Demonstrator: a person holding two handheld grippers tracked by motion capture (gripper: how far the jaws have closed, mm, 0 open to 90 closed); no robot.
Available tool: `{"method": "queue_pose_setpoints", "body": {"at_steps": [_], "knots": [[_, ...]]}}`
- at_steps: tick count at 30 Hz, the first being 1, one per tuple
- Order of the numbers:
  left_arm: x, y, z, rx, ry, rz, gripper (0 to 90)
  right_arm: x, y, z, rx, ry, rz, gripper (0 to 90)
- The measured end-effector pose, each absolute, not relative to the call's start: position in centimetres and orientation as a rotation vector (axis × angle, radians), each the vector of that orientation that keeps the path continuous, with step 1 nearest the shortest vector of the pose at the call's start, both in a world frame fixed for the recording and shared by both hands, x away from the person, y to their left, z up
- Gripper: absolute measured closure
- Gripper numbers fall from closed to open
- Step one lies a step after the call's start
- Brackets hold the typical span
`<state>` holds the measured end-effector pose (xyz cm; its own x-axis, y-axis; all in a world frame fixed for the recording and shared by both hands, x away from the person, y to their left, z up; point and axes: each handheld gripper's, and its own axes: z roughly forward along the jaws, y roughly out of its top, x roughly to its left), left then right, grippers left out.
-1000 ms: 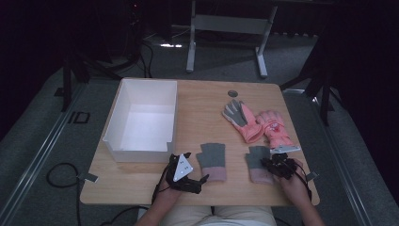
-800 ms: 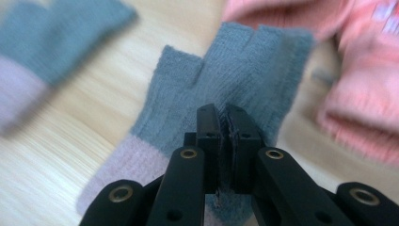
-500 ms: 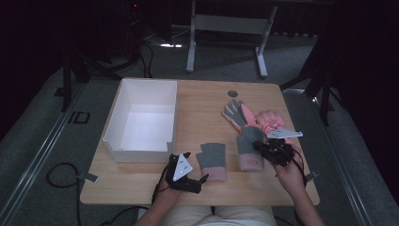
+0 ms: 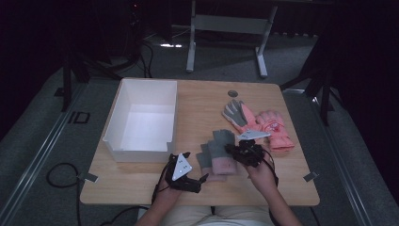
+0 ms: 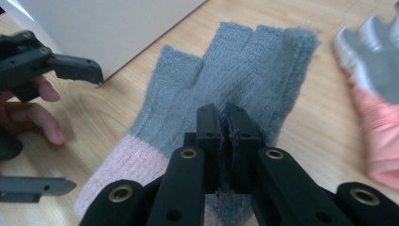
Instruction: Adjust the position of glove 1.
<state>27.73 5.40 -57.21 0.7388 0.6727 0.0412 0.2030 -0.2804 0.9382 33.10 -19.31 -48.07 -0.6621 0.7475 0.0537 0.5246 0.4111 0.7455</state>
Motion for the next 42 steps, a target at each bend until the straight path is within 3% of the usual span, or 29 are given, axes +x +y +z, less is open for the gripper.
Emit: {"method": "queue_pose_setpoints", "body": {"at_steps": [8, 30, 42], "knots": [[27.7, 5.4, -57.2, 1.837, 0.678, 0.534, 0.0, 33.5, -17.4, -50.8, 1.130, 2.457, 1.050, 85.3], [27.7, 5.3, -57.2, 1.853, 0.673, 0.533, 0.0, 34.6, -16.3, -53.6, 1.191, 2.539, 1.006, 83.7], [27.6, 5.1, -57.2, 1.846, 0.705, 0.578, 0.0, 34.7, -16.6, -54.1, 1.211, 2.528, 1.016, 72.4]]}}
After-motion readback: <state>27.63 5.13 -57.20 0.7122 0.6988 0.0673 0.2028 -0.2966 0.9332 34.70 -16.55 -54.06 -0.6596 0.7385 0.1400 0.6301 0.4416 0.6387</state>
